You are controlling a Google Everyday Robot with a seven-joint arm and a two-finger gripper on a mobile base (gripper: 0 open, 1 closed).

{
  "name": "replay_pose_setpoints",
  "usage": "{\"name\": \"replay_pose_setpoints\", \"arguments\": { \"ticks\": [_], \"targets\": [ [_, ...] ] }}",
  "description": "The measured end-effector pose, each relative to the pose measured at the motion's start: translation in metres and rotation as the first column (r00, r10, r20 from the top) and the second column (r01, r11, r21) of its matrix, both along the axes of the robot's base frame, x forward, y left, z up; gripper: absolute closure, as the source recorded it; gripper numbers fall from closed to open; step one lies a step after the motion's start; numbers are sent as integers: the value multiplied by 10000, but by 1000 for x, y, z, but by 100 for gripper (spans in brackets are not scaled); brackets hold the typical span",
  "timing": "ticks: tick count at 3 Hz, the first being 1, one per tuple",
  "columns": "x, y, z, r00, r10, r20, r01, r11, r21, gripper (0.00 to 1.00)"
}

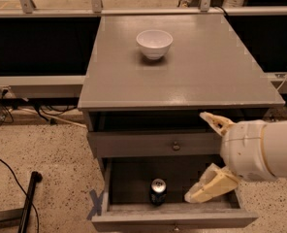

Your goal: Pick pepsi can from middle drawer and place on counter

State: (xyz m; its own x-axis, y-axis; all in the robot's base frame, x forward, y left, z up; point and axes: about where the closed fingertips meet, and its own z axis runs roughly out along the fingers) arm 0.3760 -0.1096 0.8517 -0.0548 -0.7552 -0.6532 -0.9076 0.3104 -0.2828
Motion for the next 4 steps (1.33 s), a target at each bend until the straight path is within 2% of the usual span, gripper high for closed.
{"name": "replay_pose_setpoints", "arguments": {
  "ticks": [1,2,3,4],
  "targets": [
    [7,-24,-83,9916,-1290,2,1250,9608,2476,0],
    [12,-20,-111,9680,-2494,268,2128,8731,4386,0],
    [17,-24,-108,9531,-2837,1055,1751,8010,5725,0],
    [16,-23,-118,9550,-2734,1151,1568,7946,5865,0]
  ]
}}
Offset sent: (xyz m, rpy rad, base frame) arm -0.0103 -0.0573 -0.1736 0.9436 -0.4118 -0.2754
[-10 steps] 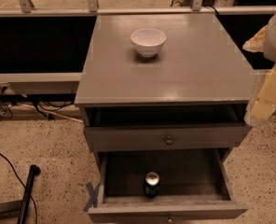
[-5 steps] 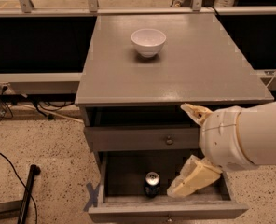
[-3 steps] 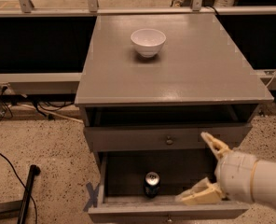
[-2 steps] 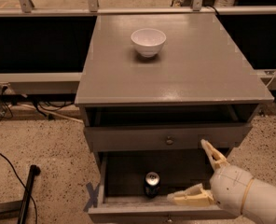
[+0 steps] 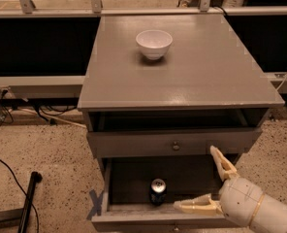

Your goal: Pick pepsi can from middle drawer and place on counter

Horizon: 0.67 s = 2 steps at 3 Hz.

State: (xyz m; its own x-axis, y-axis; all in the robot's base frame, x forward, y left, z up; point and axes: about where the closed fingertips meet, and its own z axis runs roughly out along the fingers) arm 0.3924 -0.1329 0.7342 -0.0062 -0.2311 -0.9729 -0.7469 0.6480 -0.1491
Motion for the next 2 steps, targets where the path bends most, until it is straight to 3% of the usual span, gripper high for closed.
{"name": "replay_pose_setpoints", "arguments": {
  "ticks": [1,2],
  "targets": [
    [5,2,-15,9965,601,-582,-615,9979,-223,0],
    [12,-5,-66,9868,1336,-915,-1393,9884,-599,0]
  ]
}}
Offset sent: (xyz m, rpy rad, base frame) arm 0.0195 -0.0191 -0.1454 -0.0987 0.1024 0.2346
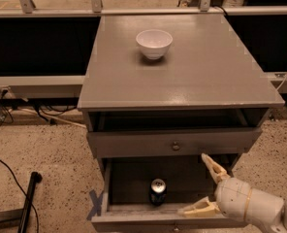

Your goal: Pick pepsi can from middle drawer and place on counter

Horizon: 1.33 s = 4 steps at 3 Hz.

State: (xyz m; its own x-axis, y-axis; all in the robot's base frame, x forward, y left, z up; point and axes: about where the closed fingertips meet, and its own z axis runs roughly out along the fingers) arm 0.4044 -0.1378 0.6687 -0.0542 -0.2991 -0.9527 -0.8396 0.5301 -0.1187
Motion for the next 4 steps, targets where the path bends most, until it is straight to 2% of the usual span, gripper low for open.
{"name": "replay_pose_setpoints", "arguments": {
  "ticks": [1,2,4],
  "targets": [
    [-1,-1,-59,9989,469,-35,-469,9988,-135,0],
    [5,2,-102,9963,858,-72,-859,9962,-151,0],
    [33,33,-152,9890,1432,-377,-1441,9893,-247,2]
  ]
}}
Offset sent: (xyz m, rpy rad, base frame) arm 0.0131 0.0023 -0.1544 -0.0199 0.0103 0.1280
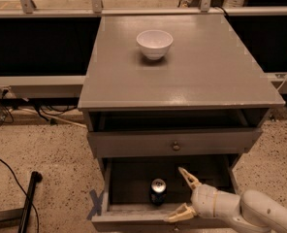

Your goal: Pick pepsi can from middle drawer and place on counter

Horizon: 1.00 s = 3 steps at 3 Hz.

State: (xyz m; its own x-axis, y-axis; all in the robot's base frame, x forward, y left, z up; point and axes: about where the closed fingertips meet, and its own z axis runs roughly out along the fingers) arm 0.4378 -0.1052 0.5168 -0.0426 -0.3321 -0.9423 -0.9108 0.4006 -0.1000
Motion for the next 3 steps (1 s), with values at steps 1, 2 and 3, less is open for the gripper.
{"name": "replay_pose_setpoints", "arguments": {
  "ticks": [1,2,3],
  "targets": [
    [13,10,-16,9999,-104,-108,106,9998,168,18],
    [21,14,-35,9988,-409,-267,416,9987,282,41],
    [28,17,-48,9977,-611,-296,622,9974,366,32]
  ]
}}
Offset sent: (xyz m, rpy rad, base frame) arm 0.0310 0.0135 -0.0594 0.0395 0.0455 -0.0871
